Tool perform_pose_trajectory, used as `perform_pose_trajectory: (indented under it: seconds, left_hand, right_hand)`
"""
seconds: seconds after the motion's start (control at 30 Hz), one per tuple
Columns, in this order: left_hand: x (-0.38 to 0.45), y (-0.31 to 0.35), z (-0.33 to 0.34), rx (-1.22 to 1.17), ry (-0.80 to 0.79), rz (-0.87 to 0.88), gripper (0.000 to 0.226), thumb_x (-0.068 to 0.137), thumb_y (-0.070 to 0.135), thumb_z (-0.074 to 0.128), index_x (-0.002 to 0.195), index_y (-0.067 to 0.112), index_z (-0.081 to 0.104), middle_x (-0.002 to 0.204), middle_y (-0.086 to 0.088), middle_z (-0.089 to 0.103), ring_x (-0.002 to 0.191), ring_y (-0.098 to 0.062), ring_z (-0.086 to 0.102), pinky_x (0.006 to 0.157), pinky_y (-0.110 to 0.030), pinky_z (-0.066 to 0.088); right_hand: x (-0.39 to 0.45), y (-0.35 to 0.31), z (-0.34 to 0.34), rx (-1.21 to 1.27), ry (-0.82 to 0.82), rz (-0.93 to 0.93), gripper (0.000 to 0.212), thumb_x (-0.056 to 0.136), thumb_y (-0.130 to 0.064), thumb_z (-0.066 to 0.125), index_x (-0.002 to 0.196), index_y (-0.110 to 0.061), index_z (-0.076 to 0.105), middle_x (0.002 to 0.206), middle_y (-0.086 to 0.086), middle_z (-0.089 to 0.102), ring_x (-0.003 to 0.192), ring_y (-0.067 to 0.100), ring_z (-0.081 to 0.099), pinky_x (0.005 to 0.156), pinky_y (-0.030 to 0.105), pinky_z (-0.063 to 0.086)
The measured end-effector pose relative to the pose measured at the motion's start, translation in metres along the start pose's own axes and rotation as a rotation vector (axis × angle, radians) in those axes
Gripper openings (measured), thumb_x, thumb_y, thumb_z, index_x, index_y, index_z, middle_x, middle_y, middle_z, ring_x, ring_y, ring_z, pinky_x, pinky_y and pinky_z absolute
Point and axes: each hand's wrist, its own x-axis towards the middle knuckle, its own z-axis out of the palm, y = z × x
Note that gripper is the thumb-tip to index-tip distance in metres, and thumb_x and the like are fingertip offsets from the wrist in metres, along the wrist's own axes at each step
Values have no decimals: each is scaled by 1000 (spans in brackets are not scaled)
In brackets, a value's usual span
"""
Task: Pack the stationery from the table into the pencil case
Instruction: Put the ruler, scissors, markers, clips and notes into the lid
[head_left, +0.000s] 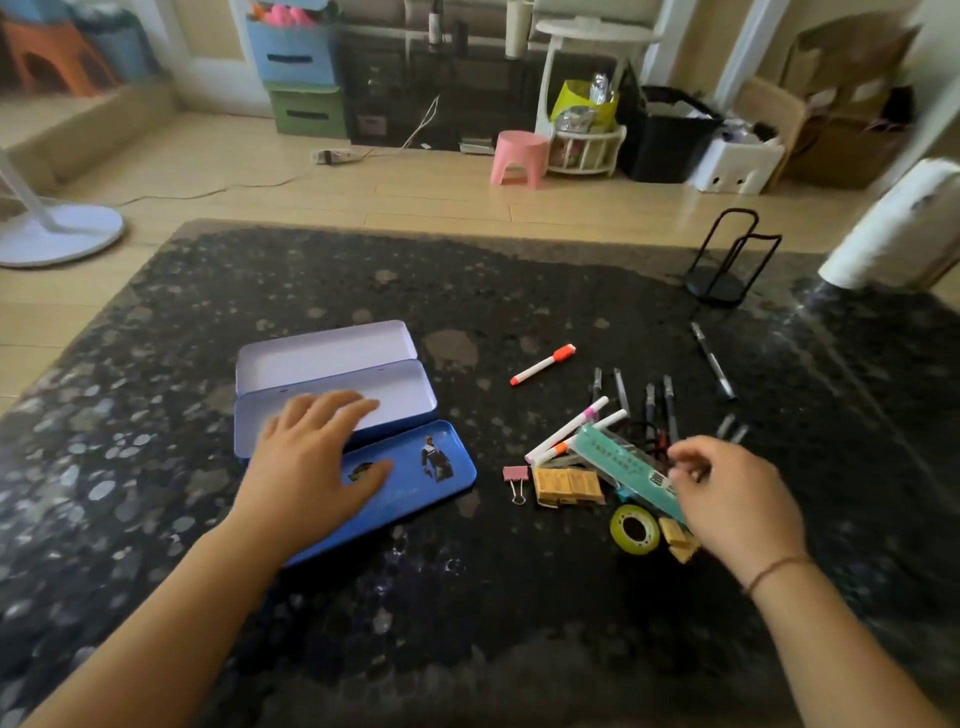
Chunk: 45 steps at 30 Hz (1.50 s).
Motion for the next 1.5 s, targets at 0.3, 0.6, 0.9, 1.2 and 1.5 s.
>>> perform_pose_trajectory:
  seconds: [0.3, 0.6, 0.9, 1.2, 1.5]
  left_hand:
    - [1, 13, 17, 8, -103, -193, 65, 82, 67, 42, 129, 23, 53, 125, 1, 60, 117, -25, 50, 100, -47, 36]
    - [-13, 10, 10, -133, -111, -38, 70, 81, 67, 38, 134, 24, 51, 128, 8, 56, 118, -17, 47, 100, -36, 37]
    - [-12, -59, -15, -361, 262, -522, 38, 85, 24, 65, 122, 19, 58, 114, 5, 56, 101, -19, 54, 86, -37, 47]
    - [-11, -75, -10, -522, 220, -649, 9, 85, 25, 63, 91, 30, 66, 75, 16, 63, 70, -6, 61, 71, -34, 54]
    - [-5, -84, -4, -415, 199, -618, 21, 80, 30, 66, 100, 31, 63, 86, 14, 63, 77, -11, 61, 73, -41, 54]
  right_hand:
    - [7, 13, 8, -98, -170, 34, 34, 81, -36, 71, 113, -32, 57, 112, -7, 60, 109, 18, 48, 82, 35, 49]
    - [11, 11, 6, 52, -200, 131, 12, 89, -19, 64, 99, -24, 62, 106, 5, 63, 101, 24, 55, 80, 40, 52]
    - [24, -144, 20, 102, 122, -597, 19, 90, -14, 58, 97, -28, 68, 91, -6, 68, 92, 25, 55, 79, 40, 42]
    - [30, -248, 108, -49, -317, -756, 20, 95, -21, 48, 105, -34, 60, 102, -9, 64, 105, 17, 51, 93, 39, 33]
    - [23, -253, 138, 196, -220, -939, 24, 84, -13, 67, 108, -14, 67, 103, 3, 61, 103, 20, 48, 94, 36, 45]
